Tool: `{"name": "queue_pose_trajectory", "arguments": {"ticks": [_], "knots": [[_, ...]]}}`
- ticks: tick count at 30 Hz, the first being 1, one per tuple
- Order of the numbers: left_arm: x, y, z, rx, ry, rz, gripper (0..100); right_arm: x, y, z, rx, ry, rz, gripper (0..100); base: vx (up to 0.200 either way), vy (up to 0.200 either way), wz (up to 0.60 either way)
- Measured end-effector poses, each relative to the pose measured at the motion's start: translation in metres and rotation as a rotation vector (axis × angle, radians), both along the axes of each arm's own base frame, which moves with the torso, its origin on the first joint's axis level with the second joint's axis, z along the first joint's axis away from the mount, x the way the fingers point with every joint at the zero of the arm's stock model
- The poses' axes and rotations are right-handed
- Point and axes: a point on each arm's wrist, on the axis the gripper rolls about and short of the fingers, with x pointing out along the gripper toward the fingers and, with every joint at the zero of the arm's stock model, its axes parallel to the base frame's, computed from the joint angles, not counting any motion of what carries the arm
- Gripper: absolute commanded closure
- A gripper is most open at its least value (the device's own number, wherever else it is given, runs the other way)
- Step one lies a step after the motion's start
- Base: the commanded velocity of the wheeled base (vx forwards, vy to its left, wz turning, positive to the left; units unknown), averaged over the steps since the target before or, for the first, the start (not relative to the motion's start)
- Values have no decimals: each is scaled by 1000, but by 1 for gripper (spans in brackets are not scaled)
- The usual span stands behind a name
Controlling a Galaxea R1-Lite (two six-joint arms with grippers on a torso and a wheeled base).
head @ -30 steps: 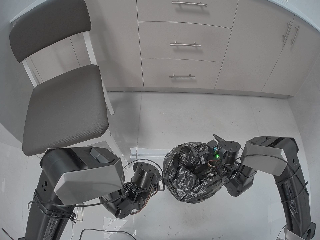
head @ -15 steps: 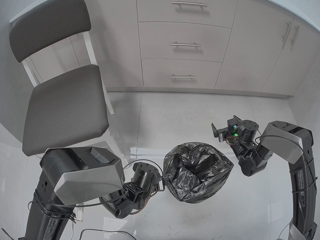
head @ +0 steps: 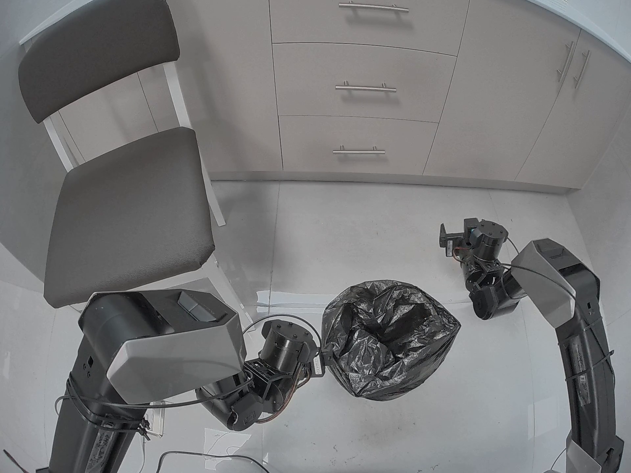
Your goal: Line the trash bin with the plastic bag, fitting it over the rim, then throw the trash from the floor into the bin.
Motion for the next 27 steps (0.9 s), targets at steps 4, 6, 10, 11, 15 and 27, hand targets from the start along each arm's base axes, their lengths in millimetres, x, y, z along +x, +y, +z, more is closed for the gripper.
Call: {"name": "queue_pose_trajectory", "arguments": {"ticks": [4,6,10,11,15,27], "knots": [[0,0,0,0,0,0,0,16,0,-14,8,25,-31,0,0,0,0],[0,0,0,0,0,-1,0,25,0,-16,11,31,-45,0,0,0,0],[0,0,0,0,0,-2,0,39,0,-36,2,130,-96,0,0,0,0],[0,0,0,0,0,-3,0,41,1,-47,-6,181,-109,0,0,0,0],[-1,0,0,2,3,-4,0,38,-3,-97,-45,395,-147,0,0,0,0],[-5,0,-2,17,10,-18,0,8,-16,-177,-68,815,-200,0,0,0,0]]}}
